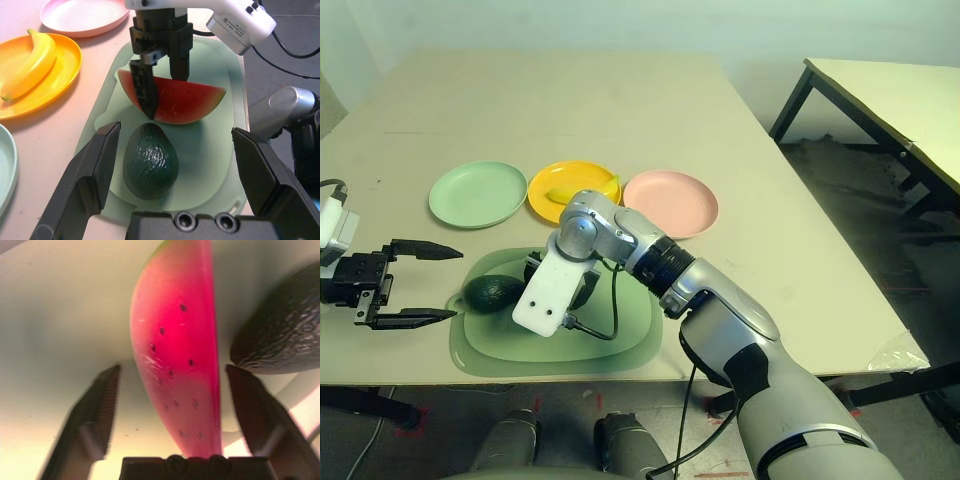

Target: Place the fruits into color-matched plates.

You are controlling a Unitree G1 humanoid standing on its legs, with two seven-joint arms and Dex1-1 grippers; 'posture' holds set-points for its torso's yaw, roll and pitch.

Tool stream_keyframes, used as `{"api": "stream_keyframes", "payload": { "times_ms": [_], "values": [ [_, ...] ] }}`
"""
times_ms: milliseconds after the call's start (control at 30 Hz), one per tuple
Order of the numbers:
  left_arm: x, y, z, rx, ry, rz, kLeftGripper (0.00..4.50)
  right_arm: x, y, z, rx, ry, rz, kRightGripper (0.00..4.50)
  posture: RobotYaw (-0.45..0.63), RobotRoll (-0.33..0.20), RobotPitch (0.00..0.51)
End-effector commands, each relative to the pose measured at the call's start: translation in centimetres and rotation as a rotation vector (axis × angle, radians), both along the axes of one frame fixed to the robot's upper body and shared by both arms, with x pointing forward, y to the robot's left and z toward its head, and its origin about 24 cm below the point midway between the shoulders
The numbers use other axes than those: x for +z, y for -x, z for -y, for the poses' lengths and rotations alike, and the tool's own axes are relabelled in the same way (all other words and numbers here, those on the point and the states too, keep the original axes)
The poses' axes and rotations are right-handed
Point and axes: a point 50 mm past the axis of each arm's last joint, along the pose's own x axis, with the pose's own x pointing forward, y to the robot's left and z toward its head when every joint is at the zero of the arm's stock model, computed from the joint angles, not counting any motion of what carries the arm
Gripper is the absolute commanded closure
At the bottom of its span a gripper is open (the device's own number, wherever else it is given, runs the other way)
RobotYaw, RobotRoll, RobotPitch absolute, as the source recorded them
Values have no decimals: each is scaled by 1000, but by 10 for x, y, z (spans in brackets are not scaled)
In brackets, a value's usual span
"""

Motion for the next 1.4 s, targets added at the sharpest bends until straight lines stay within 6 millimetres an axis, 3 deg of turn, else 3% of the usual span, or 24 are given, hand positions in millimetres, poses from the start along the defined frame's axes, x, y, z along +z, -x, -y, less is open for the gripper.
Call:
{"api": "stream_keyframes", "payload": {
  "times_ms": [33, 100, 467, 733, 1000, 1167, 1400],
  "values": [
    [-1, -1, 1, 0, -12, 8, 0, -5, 5, 1, 22, 11, -22, 1861, 165, 0, 122],
    [-2, -1, 1, 0, -10, 9, 0, -5, 5, 3, 18, 18, -29, 2273, 165, 0, 122],
    [-4, -4, 3, 0, 2, 7, 0, 2, 0, 21, -27, 37, -36, 2272, 150, 0, 116],
    [-8, -11, 11, 54, 36, 3, 0, 40, -29, 54, -193, -25, 29, 2272, 123, 0, 108],
    [-5, -29, 24, 176, 72, 57, 0, 61, -55, 85, -365, -65, 105, 2272, 115, 0, 104],
    [-9, -30, 23, 184, 45, 59, 0, 68, -84, 116, -568, -61, 226, 2272, 109, 0, 104],
    [-14, -26, 23, 175, 30, 47, 0, 61, -101, 150, -751, -51, 320, 2272, 109, 0, 104]
  ]
}}
